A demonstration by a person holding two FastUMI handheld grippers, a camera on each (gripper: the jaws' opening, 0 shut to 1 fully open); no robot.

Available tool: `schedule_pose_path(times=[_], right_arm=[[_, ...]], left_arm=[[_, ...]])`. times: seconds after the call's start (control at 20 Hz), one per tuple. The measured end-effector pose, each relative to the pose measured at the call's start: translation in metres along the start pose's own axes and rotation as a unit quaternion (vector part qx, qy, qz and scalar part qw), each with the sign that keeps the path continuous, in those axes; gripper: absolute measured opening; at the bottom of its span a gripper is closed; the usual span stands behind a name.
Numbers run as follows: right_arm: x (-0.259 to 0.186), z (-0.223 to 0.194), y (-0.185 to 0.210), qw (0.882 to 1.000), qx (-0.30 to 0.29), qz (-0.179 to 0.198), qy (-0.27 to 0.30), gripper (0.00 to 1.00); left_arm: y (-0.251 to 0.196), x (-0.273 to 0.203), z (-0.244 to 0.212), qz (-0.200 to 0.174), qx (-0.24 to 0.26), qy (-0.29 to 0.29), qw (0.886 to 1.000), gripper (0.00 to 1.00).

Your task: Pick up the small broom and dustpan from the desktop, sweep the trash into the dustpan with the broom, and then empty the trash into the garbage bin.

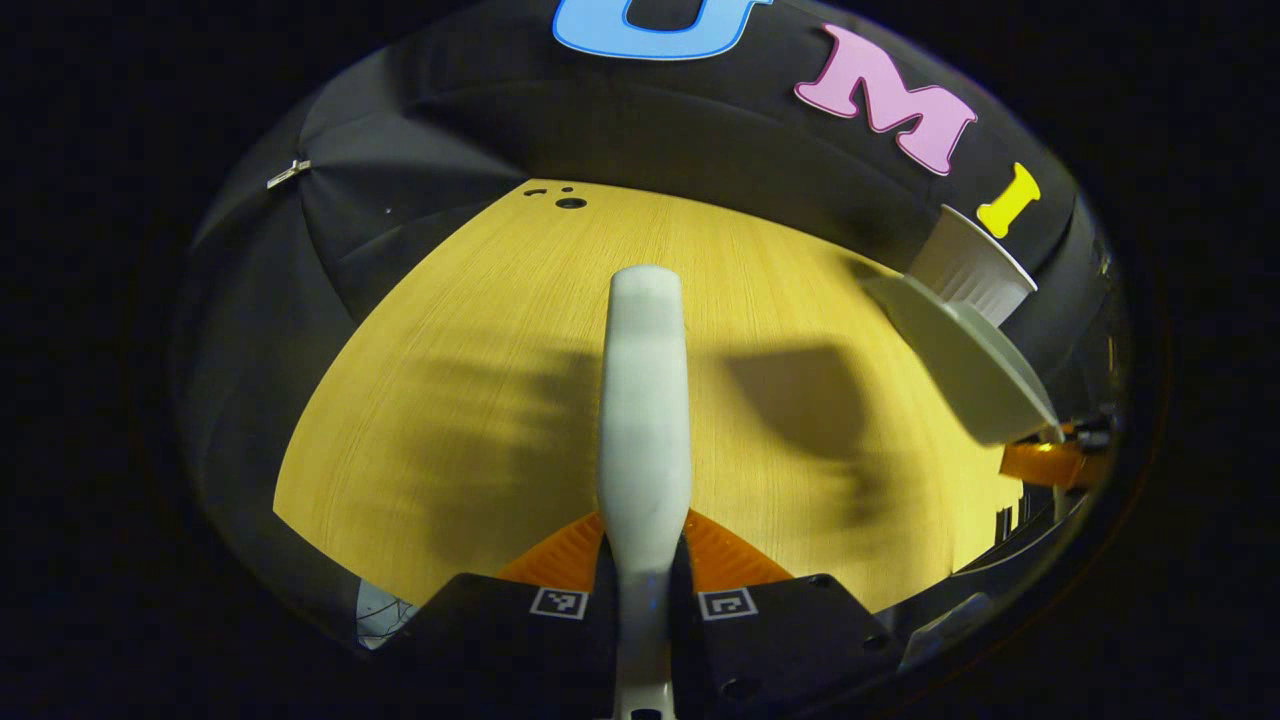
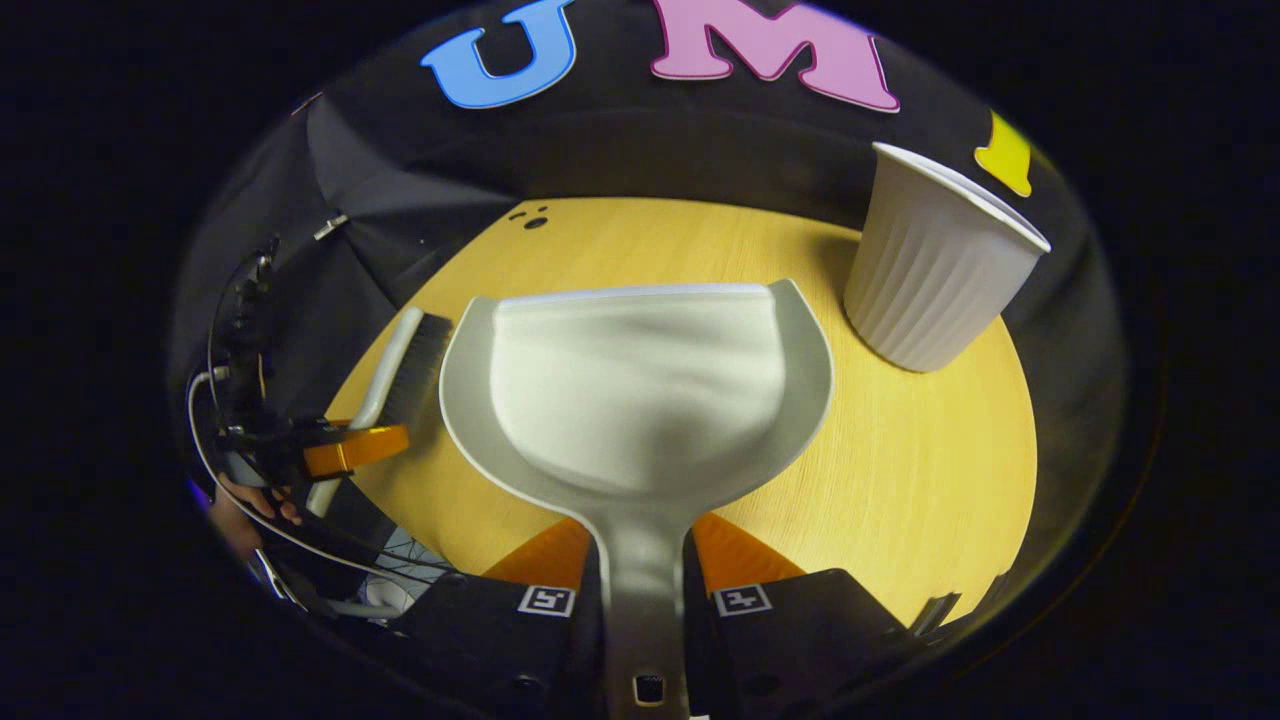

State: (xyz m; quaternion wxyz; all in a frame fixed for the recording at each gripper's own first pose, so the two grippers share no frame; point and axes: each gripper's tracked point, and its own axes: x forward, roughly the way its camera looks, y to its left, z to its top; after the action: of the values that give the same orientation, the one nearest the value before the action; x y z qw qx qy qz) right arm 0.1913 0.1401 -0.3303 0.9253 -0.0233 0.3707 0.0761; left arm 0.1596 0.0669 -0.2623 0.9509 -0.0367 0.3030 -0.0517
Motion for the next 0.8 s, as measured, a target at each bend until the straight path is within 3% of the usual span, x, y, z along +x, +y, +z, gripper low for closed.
schedule_pose_path(times=[0.25,0.3,0.6,0.7,0.75,0.8], right_arm=[[0.042,-0.026,-0.018,0.999,0.017,-0.008,0.04,0.35],[0.05,-0.027,-0.023,0.999,0.013,-0.014,0.045,0.39],[0.085,-0.026,-0.044,0.997,0.029,-0.019,0.075,0.32],[0.091,-0.023,-0.043,0.997,0.018,-0.018,0.079,0.4],[0.095,-0.023,-0.042,0.996,0.015,-0.014,0.084,0.32],[0.096,-0.021,-0.04,0.996,0.016,-0.011,0.087,0.36]], left_arm=[[-0.014,0.035,0.01,0.014,0.021,0.025,0.999,0.26],[-0.017,0.043,0.014,0.018,0.028,0.027,0.999,0.26],[-0.036,0.076,0.024,0.045,0.102,0.055,0.992,0.24],[-0.033,0.085,0.022,0.065,0.134,0.071,0.986,0.25],[-0.037,0.088,0.02,0.061,0.133,0.076,0.986,0.25],[-0.038,0.094,0.02,0.058,0.128,0.082,0.987,0.27]])
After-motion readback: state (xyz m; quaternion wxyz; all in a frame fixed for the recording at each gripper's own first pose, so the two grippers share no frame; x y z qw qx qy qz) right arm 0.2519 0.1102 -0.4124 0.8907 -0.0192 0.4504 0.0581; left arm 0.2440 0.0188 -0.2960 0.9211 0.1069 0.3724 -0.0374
